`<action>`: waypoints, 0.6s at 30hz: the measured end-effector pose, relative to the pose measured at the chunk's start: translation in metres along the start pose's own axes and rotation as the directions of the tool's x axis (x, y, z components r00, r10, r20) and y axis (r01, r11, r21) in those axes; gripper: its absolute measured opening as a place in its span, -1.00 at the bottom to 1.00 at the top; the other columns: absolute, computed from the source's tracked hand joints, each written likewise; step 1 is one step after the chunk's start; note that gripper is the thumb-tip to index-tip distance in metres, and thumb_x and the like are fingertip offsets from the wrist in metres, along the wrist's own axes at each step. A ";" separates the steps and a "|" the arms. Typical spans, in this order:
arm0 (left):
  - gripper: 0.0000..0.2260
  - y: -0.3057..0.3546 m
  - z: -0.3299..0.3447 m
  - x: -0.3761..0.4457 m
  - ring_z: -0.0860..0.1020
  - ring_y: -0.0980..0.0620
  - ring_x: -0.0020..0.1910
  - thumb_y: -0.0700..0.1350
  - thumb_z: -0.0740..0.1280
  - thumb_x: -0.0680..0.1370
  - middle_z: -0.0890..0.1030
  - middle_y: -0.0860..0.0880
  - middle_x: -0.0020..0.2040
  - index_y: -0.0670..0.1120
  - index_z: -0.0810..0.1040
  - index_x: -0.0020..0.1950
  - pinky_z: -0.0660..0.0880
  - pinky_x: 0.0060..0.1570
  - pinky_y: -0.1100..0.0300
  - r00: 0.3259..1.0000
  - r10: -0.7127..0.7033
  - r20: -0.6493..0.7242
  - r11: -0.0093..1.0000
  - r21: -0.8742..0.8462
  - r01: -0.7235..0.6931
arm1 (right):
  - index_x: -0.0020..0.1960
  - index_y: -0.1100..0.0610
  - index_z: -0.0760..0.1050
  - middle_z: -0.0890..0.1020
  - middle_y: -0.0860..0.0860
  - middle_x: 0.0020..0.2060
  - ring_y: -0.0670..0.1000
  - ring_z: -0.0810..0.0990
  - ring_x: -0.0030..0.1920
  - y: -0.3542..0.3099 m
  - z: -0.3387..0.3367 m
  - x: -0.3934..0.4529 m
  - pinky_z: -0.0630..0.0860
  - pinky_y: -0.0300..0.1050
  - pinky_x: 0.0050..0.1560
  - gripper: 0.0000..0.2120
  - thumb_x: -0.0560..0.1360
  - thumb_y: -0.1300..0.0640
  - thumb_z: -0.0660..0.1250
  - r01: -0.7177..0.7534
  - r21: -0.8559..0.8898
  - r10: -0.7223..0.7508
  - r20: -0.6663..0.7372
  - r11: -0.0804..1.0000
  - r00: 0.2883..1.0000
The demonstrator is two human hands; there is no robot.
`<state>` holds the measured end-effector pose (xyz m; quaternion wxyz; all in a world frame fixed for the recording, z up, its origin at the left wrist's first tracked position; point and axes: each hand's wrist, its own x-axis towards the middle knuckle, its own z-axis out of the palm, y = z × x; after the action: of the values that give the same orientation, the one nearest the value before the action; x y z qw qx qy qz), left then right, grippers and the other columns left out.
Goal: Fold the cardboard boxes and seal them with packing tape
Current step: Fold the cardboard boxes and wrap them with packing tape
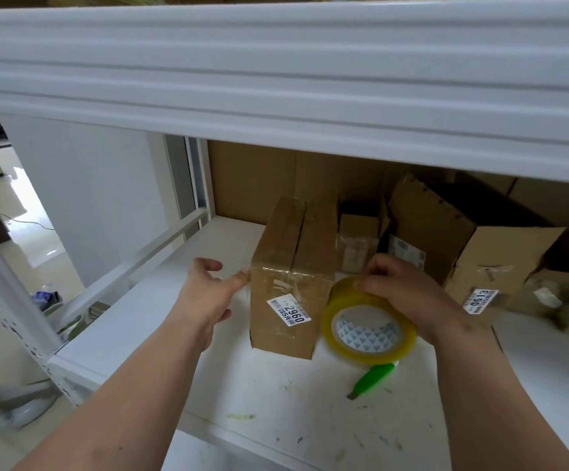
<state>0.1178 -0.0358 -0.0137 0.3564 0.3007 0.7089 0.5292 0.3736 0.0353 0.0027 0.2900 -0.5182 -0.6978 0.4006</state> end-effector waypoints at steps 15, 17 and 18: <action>-0.84 -0.011 -0.003 -0.002 0.64 0.12 -0.03 0.15 0.27 0.61 0.69 0.20 -0.12 0.28 0.66 0.03 0.58 0.11 -0.01 0.910 0.399 0.110 0.897 0.159 -0.412 | 0.16 -0.24 0.45 0.52 -0.21 -0.01 -0.08 0.53 0.00 -0.009 0.023 -0.014 0.50 0.04 0.11 -0.72 0.56 -0.14 0.02 -0.011 -0.371 -0.024 -0.089 0.929 0.996; -0.80 -0.009 -0.002 -0.003 0.65 0.08 0.00 0.14 0.29 0.60 0.69 0.13 -0.07 0.19 0.59 0.19 0.56 0.11 -0.01 0.897 0.434 0.084 0.877 0.191 -0.442 | 0.02 -0.16 0.48 0.52 -0.18 -0.15 -0.08 0.49 -0.10 -0.014 0.033 -0.018 0.44 0.08 0.13 -0.57 0.53 -0.32 -0.08 -0.017 -0.437 -0.055 -0.151 0.900 0.987; -0.80 -0.008 -0.002 -0.002 0.65 0.05 -0.03 0.14 0.29 0.59 0.68 0.09 -0.09 0.13 0.54 0.17 0.56 0.07 0.00 0.886 0.459 0.065 0.857 0.229 -0.461 | -0.09 -0.13 0.46 0.51 -0.19 -0.21 -0.09 0.48 -0.14 -0.015 0.037 -0.021 0.41 0.11 0.13 -0.49 0.49 -0.41 -0.13 -0.017 -0.476 -0.078 -0.178 0.879 0.981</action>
<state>0.1168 -0.0406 -0.0208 0.1839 0.5037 0.6732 0.5091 0.3419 0.0039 -0.0030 0.2261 -0.5985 -0.7516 0.1607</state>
